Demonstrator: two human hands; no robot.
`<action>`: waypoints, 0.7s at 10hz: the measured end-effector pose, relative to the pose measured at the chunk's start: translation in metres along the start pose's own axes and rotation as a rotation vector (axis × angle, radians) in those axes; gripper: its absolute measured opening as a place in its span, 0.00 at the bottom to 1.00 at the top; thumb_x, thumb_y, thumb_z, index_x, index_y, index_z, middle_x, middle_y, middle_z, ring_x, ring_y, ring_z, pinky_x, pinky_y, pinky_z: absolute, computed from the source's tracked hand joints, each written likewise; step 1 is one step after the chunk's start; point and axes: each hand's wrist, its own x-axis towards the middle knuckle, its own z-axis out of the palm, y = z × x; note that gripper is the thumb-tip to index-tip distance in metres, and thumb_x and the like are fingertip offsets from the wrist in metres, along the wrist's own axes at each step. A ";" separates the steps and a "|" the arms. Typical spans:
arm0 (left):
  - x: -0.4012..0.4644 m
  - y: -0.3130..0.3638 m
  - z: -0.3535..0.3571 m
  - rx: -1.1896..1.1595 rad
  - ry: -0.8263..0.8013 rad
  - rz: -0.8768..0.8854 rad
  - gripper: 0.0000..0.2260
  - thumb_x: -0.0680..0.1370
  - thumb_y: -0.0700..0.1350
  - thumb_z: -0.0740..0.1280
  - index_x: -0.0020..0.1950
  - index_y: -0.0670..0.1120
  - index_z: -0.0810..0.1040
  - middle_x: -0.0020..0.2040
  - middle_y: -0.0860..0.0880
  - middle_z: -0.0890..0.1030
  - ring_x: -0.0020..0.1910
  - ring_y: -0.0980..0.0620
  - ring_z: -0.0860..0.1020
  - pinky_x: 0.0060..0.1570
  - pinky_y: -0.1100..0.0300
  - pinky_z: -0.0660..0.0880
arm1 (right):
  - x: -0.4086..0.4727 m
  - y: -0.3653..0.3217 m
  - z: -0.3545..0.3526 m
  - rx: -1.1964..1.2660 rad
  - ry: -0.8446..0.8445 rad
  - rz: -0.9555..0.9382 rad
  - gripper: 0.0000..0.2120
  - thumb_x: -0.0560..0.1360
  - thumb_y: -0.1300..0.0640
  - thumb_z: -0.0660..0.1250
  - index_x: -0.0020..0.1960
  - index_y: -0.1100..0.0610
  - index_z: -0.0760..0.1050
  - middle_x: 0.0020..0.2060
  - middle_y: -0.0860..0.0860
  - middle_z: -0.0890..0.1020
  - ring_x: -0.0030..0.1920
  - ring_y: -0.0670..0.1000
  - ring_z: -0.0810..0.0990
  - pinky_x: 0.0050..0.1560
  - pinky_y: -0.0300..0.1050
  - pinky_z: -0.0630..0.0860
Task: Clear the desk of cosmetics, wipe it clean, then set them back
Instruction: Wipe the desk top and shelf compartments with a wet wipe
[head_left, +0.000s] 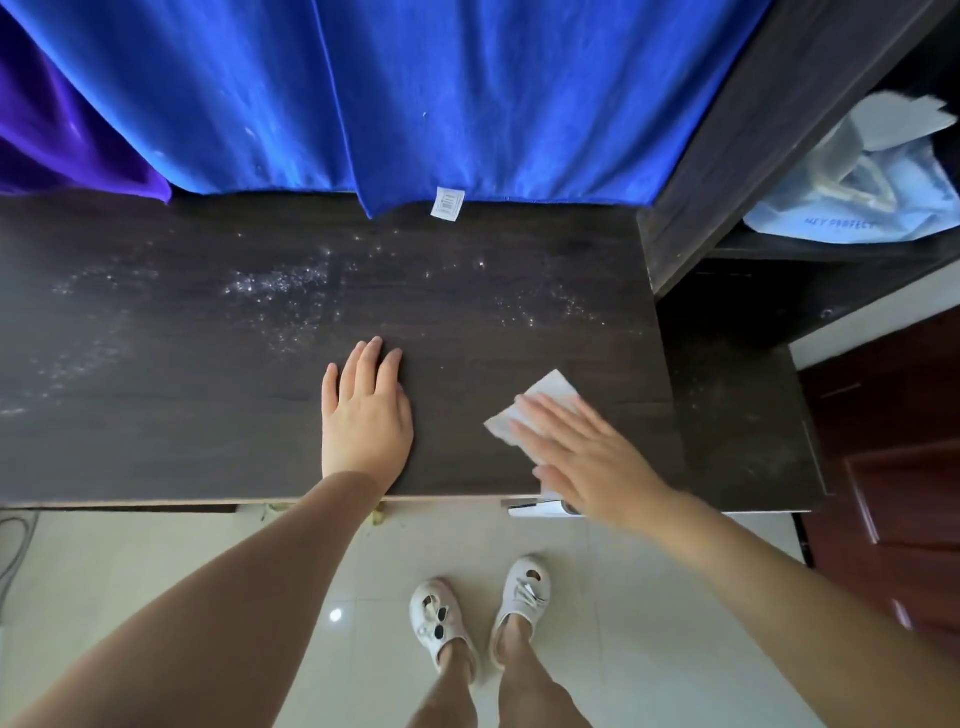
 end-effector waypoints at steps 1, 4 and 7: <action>0.000 0.001 0.000 0.017 0.005 0.001 0.20 0.77 0.43 0.51 0.67 0.41 0.69 0.70 0.41 0.68 0.71 0.42 0.63 0.70 0.44 0.54 | 0.000 0.062 -0.008 0.055 0.032 0.438 0.24 0.80 0.48 0.42 0.74 0.53 0.54 0.74 0.56 0.59 0.74 0.57 0.58 0.71 0.57 0.56; 0.000 0.001 0.001 0.045 -0.021 -0.005 0.20 0.77 0.43 0.51 0.68 0.41 0.67 0.71 0.41 0.67 0.71 0.43 0.61 0.70 0.44 0.53 | 0.074 -0.052 0.000 0.080 0.051 0.130 0.27 0.77 0.47 0.48 0.75 0.49 0.52 0.74 0.55 0.60 0.74 0.55 0.56 0.72 0.60 0.52; 0.000 0.002 -0.001 0.063 -0.019 0.000 0.23 0.76 0.46 0.46 0.66 0.41 0.69 0.69 0.41 0.69 0.70 0.42 0.64 0.69 0.43 0.56 | 0.045 0.083 -0.018 0.084 0.095 0.703 0.28 0.76 0.48 0.40 0.74 0.57 0.54 0.74 0.59 0.58 0.74 0.58 0.57 0.70 0.59 0.57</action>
